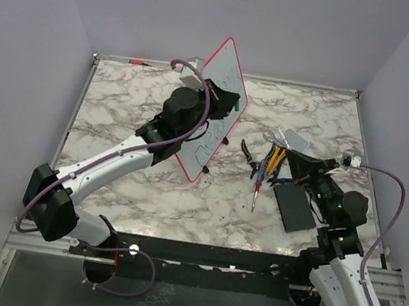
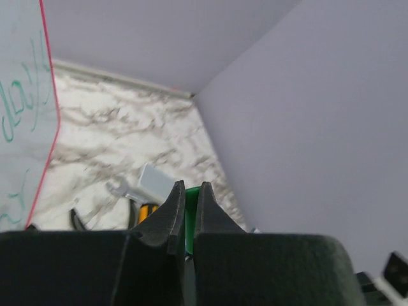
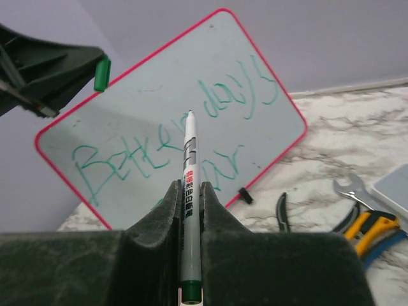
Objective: Write a sentence on the whiteboard
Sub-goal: Close the whiteboard marker.
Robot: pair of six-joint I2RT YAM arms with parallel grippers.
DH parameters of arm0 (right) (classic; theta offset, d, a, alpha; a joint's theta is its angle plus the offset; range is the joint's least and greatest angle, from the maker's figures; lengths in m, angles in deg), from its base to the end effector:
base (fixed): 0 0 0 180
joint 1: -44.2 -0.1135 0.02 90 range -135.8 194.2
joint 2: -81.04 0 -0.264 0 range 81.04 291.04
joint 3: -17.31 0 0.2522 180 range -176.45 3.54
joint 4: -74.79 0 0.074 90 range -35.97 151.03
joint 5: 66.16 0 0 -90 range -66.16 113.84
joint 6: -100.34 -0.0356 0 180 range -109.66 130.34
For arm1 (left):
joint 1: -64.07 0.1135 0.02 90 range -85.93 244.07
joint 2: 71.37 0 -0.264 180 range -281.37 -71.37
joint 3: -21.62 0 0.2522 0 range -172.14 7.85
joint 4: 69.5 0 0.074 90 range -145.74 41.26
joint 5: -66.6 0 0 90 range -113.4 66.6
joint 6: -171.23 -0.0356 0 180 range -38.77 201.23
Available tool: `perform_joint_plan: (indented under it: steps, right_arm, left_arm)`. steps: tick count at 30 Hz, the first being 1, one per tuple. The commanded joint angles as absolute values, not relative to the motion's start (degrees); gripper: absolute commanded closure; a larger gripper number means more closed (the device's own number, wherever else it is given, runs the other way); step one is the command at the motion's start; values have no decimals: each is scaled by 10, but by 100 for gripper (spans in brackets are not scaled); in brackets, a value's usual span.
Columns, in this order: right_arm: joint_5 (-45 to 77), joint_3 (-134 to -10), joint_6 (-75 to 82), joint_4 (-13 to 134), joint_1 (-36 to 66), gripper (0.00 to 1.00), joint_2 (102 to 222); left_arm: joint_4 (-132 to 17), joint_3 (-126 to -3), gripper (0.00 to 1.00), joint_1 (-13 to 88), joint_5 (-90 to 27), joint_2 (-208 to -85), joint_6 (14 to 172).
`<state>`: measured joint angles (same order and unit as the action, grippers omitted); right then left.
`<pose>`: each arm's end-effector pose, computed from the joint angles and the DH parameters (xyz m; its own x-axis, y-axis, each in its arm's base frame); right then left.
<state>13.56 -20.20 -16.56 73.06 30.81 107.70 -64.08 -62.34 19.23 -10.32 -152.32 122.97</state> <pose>0.1341 0.0385 0.2967 -0.0431 0.4473 -0.8933 -0.4258 0.8006 0.4215 0.2460 -0.2333 0.3829 -0.3728 -0.5438 -0.7518 0.3730 0.6541 -0.6581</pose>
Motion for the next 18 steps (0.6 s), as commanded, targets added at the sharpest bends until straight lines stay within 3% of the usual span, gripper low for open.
perform_joint_plan:
  steps: [1, 8, 18]
  right_arm:
    - [-3, -153, -234, 950, 311, 99, 1107]
    - [-74, -116, -297, 1242, 308, 99, 1212]
    - [13, -149, -271, 1348, 214, 99, 1321]
  left_arm:
    - [-793, -576, 100, 241, -172, -1478, 1370]
    - [-914, -523, 100, 256, -179, -1451, 1493]
    - [-1017, -426, 100, 256, -114, -1414, 1557]
